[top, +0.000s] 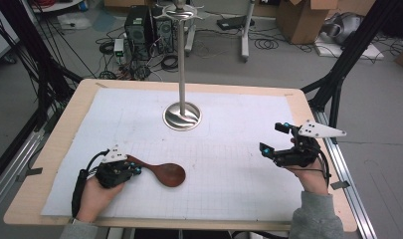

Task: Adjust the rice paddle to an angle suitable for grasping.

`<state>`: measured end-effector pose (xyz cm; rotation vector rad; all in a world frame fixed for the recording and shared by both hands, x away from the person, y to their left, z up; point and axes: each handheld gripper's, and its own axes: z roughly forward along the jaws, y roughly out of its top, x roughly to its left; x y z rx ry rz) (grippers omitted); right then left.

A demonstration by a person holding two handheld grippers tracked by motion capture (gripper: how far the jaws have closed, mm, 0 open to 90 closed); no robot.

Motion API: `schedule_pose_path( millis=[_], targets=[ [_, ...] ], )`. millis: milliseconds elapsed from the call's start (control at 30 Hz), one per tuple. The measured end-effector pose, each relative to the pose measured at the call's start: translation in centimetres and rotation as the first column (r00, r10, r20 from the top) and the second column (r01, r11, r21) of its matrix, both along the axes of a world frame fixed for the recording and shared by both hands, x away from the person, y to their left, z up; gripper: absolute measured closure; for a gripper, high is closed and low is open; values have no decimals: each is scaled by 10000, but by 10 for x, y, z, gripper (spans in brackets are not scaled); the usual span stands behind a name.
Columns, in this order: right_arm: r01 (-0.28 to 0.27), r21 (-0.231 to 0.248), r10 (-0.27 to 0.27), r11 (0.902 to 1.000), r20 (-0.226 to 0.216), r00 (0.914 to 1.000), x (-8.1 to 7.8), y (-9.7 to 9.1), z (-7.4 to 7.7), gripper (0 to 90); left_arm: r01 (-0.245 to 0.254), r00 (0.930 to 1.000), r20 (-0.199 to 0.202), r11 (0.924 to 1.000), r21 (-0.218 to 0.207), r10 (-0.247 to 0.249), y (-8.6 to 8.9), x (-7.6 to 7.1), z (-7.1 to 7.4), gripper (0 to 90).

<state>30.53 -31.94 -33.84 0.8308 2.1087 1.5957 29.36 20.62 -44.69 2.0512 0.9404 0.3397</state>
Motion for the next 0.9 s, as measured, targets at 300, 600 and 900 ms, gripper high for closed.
schedule_pose_path(
  millis=[300,600,900],
  targets=[
    [-43,-108,43,9999,-32,10000,-7,-4,-4,30,39,10000,-74,9999,101,-39,-10,11,1,894],
    [165,-1,-165,9999,-50,9999,-15,-15,-5,30,26,9999,-116,9999,118,-25,-16,19,2,894],
    [337,-25,-337,9994,-65,9994,-21,-22,-6,30,85,9997,-240,9992,378,-76,-22,27,5,894]
  ],
)
